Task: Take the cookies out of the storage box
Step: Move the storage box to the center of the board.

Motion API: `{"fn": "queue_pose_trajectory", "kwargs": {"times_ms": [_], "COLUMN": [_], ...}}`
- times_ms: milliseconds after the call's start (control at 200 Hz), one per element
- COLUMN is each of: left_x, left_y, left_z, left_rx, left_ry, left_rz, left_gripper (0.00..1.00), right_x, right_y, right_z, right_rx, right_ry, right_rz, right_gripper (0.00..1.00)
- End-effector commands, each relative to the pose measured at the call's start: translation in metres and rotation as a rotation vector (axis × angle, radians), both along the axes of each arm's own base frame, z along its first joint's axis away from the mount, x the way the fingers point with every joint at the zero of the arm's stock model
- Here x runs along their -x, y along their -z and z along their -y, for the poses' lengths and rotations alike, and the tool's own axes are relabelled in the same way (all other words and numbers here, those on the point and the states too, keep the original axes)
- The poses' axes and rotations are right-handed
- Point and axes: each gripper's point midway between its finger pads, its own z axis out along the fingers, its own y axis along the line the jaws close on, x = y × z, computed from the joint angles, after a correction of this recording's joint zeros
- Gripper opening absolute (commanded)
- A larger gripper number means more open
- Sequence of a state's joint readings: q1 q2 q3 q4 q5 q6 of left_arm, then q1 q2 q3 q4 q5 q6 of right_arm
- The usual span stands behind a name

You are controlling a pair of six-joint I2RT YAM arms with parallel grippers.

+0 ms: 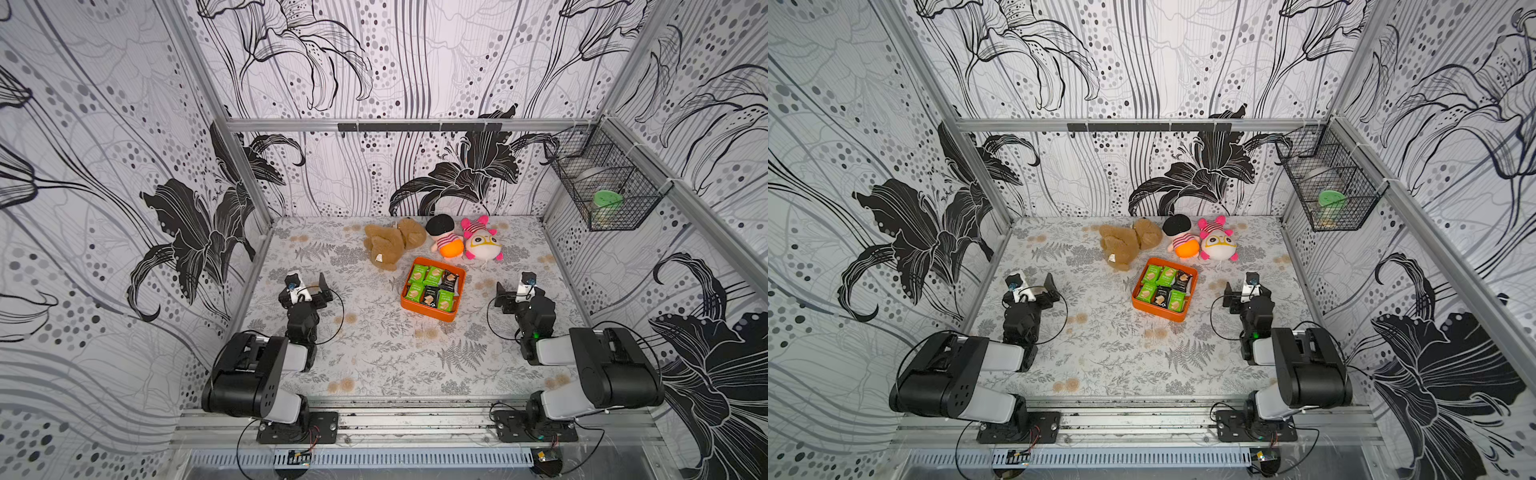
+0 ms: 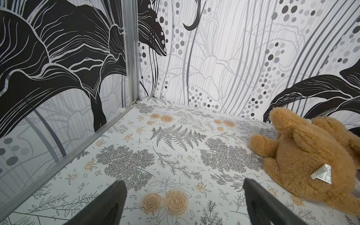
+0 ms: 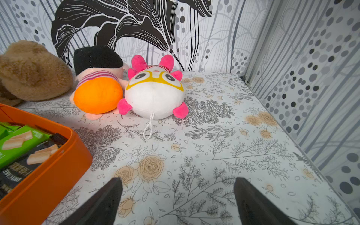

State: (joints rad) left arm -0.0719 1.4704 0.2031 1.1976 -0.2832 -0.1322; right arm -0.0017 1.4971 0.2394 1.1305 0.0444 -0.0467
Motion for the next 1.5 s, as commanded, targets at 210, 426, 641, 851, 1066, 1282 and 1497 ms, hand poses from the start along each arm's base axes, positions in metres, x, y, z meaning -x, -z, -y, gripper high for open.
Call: {"fn": "queue_pose_trajectory", "kwargs": {"times_ms": [210,426,641,851,1066,1282,1497], "left_x": [0.001,0.002,-0.011,-0.024,-0.06,-0.067,-0.058], "left_y": [-0.008,-0.011,-0.04,-0.072,-0.062,-0.027,0.014], "left_z": [0.002,0.001,-0.003,0.015,0.068,0.134,0.152], "left_rx": [-0.012,-0.012,-0.013,0.047,0.254,0.31,0.338], "left_ry": [0.012,0.001,-0.047,-0.082,-0.001,0.161,0.192], "left_rz": [0.037,0.049,-0.028,-0.069,-0.272,-0.42,-0.589], "left_gripper": [0.98,0.98,0.98,0.98,0.97,0.97,0.97], "right_x": [-0.002,-0.003,-0.02,-0.031,-0.024,-0.004,-0.005], "right_y": [-0.005,-0.006,-0.036,-0.063,-0.066,-0.035,0.001], "right_z": [0.0,-0.002,0.003,-0.049,-0.091,-0.13,-0.147], "right_rx": [0.011,0.016,-0.042,-0.173,-0.389,-0.528,-0.509], "right_ry": [-0.009,-0.022,0.05,0.001,0.108,0.143,0.132], "right_rz": [0.019,0.018,-0.114,-0.287,-0.512,-0.796,-0.89], "right_gripper": [0.95,0.95,0.96,0.96,1.0,0.81,0.63]}}
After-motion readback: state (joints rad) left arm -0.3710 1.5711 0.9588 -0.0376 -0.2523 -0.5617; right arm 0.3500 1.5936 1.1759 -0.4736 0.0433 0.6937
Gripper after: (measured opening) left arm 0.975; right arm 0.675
